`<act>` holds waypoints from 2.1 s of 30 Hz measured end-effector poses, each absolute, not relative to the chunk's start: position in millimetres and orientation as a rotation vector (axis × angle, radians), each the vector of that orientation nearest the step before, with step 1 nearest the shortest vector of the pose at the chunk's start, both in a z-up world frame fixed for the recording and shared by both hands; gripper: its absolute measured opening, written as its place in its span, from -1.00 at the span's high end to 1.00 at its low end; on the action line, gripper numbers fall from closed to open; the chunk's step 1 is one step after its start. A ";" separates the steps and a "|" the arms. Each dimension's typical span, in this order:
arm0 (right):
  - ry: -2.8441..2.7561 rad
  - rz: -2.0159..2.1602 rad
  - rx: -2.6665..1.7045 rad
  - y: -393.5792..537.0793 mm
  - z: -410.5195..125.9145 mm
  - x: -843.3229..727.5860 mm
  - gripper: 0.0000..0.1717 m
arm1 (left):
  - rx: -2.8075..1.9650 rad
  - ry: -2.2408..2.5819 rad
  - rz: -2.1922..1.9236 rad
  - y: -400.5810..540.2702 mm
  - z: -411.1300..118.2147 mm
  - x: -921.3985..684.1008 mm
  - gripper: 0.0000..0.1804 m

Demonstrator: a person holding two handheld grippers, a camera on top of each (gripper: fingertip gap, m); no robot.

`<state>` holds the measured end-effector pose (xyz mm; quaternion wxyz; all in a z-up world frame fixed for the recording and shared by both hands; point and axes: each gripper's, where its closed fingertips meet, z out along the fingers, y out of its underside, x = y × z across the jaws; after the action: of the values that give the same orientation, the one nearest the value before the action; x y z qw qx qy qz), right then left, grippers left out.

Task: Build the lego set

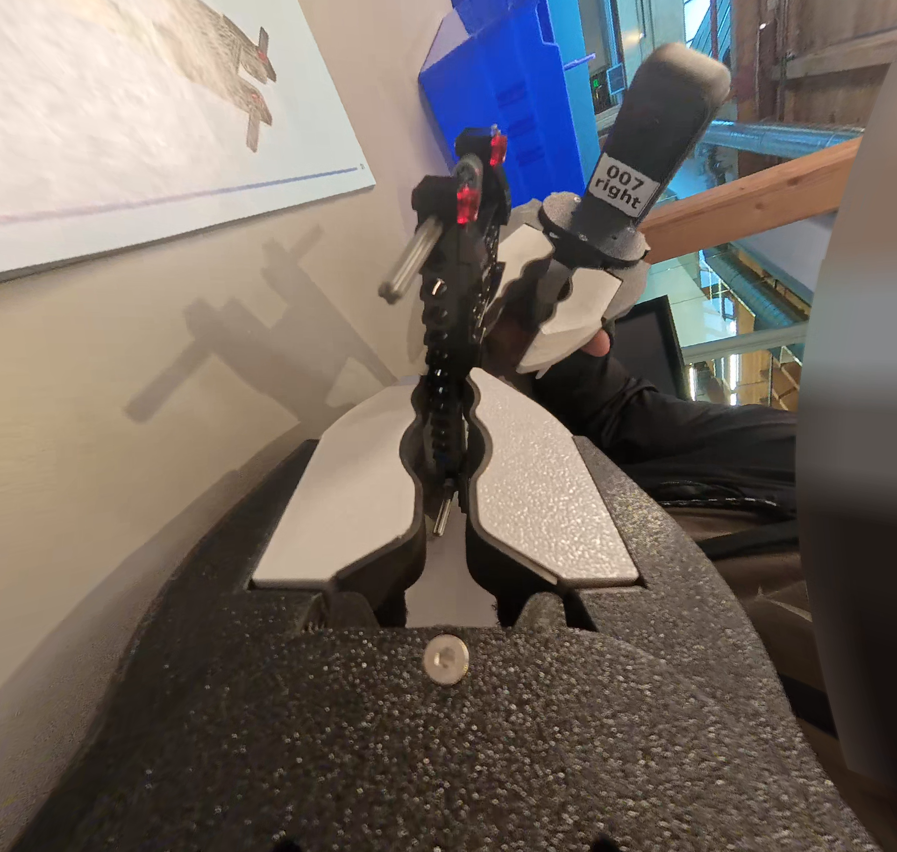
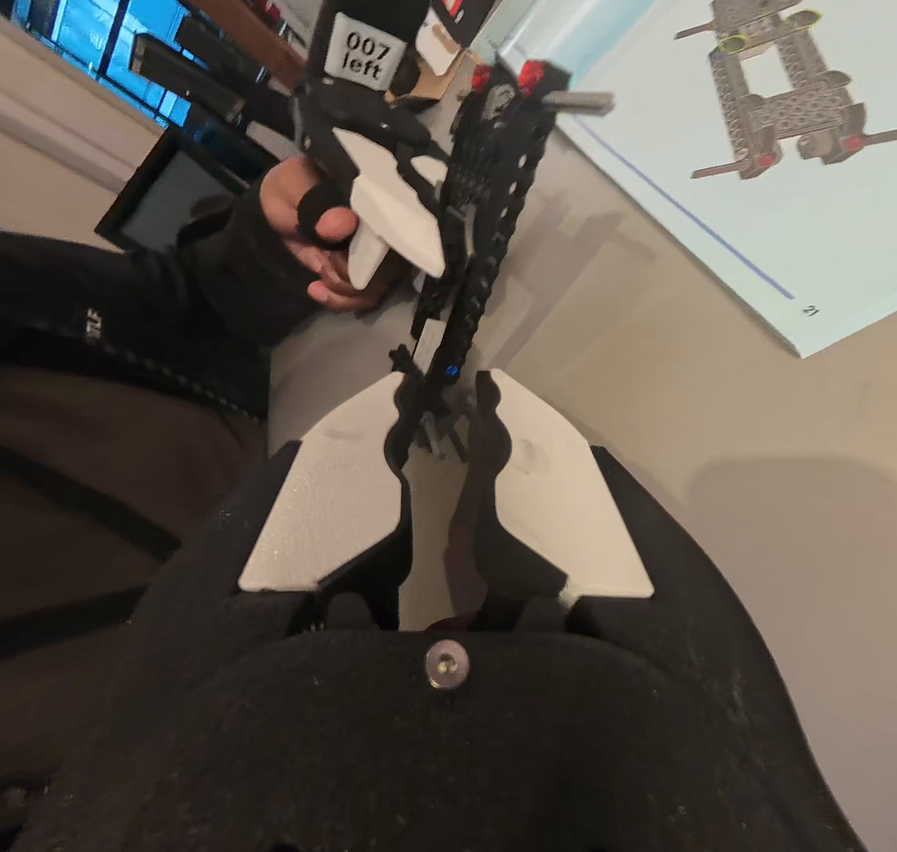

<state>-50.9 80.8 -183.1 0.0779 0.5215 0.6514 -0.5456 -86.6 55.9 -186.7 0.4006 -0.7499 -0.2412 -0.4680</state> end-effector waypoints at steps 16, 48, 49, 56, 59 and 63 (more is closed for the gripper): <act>1.999 -1.594 1.368 64.4 -185.5 -35.6 0.73 | -1.819 -0.665 -1.294 54.4 -181.8 -86.4 0.87; 1.887 -1.436 1.752 69.5 -201.3 -55.0 0.75 | -1.862 -0.723 -1.232 56.3 -191.0 -86.4 0.87; 1.893 -1.446 1.746 69.6 -200.2 -55.3 0.74 | -1.862 -0.725 -1.232 56.3 -191.1 -86.5 0.87; 2.085 -1.630 1.549 69.2 -180.9 -53.3 0.67 | -1.856 -0.735 -1.237 56.1 -191.3 -88.2 0.87; 2.341 -1.710 1.429 75.2 -176.1 -54.4 0.68 | -1.861 -0.731 -1.233 55.7 -191.5 -87.9 0.86; 2.595 -1.708 1.257 76.3 -179.6 -50.3 0.71 | -1.877 -0.720 -1.224 55.4 -192.3 -86.5 0.87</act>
<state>-50.3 76.3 -179.6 -0.1050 0.3730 0.7700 -0.5068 -86.5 55.4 -192.3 0.3839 -0.7363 -0.2825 -0.4803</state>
